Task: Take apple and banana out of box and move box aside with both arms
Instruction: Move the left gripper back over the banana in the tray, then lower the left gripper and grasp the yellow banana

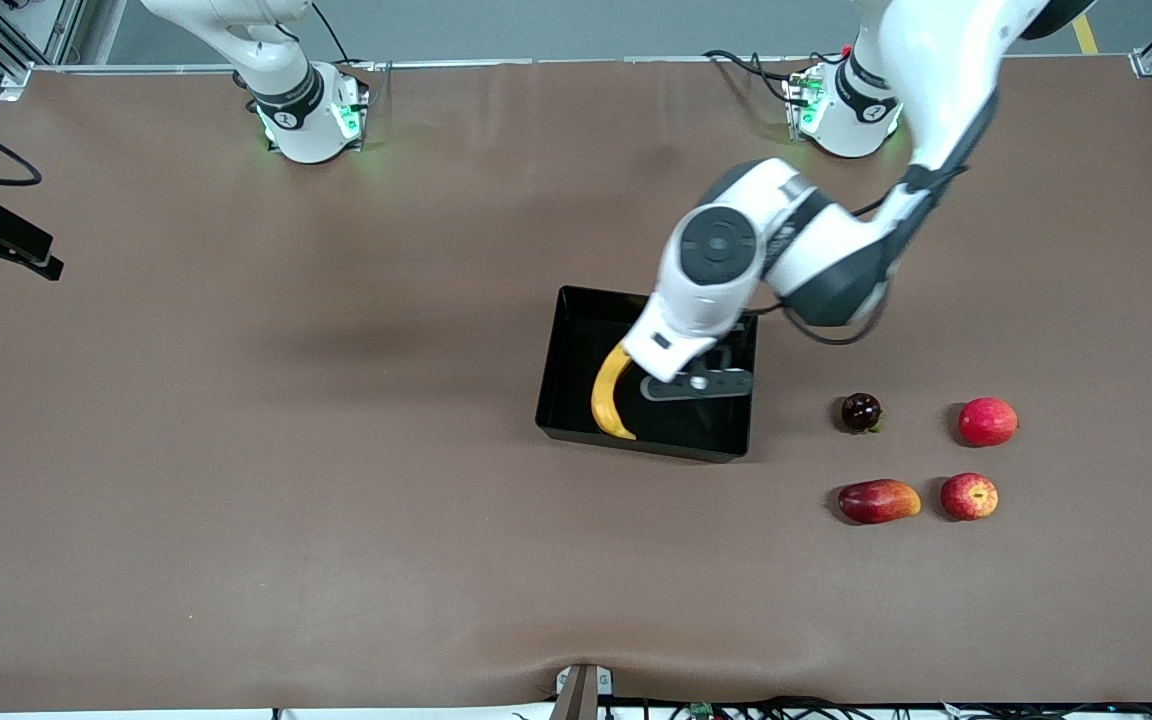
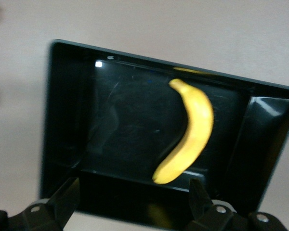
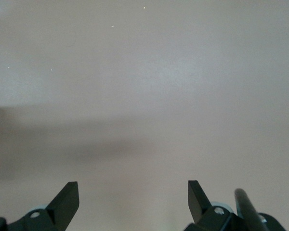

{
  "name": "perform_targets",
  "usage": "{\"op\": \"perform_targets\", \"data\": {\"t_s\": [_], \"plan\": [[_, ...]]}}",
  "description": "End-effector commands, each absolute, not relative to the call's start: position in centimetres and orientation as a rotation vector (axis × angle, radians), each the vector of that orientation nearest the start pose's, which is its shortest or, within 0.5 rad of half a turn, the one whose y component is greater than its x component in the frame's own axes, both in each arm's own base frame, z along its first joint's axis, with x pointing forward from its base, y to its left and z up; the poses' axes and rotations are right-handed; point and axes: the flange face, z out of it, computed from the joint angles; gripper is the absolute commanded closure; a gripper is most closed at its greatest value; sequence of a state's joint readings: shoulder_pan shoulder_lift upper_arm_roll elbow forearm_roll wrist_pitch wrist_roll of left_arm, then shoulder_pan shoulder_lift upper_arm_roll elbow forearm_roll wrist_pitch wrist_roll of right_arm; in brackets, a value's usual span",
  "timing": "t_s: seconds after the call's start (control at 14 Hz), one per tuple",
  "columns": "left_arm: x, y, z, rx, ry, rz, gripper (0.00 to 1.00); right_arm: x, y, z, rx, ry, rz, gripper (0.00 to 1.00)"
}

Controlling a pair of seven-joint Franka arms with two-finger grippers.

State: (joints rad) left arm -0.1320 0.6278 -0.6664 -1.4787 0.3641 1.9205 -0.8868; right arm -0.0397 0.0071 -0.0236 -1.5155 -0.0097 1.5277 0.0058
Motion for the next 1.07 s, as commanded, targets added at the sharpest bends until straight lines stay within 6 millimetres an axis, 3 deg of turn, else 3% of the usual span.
{"op": "perform_targets", "data": {"t_s": [0.0,0.29,0.57,0.86,1.0], "plan": [[56.8,-43.0,32.6,-3.179,-0.034,-0.003,0.0,55.2,-4.1,64.5,-3.155,0.129,-0.016,0.0],[55.3,-46.4,26.9,-3.211,0.085,-0.05,0.0,55.2,-4.1,64.5,-3.155,0.129,-0.016,0.0],[54.0,-48.4,23.3,-3.226,0.176,-0.082,0.0,55.2,-4.2,64.4,-3.154,0.134,-0.014,0.0],[53.6,-48.8,18.9,-3.254,0.163,-0.121,0.0,55.2,-4.2,64.4,-3.154,0.134,-0.014,0.0],[53.0,-49.0,17.8,-3.27,0.191,-0.114,0.0,55.2,-4.3,64.4,-3.154,0.137,-0.014,0.0]]}}
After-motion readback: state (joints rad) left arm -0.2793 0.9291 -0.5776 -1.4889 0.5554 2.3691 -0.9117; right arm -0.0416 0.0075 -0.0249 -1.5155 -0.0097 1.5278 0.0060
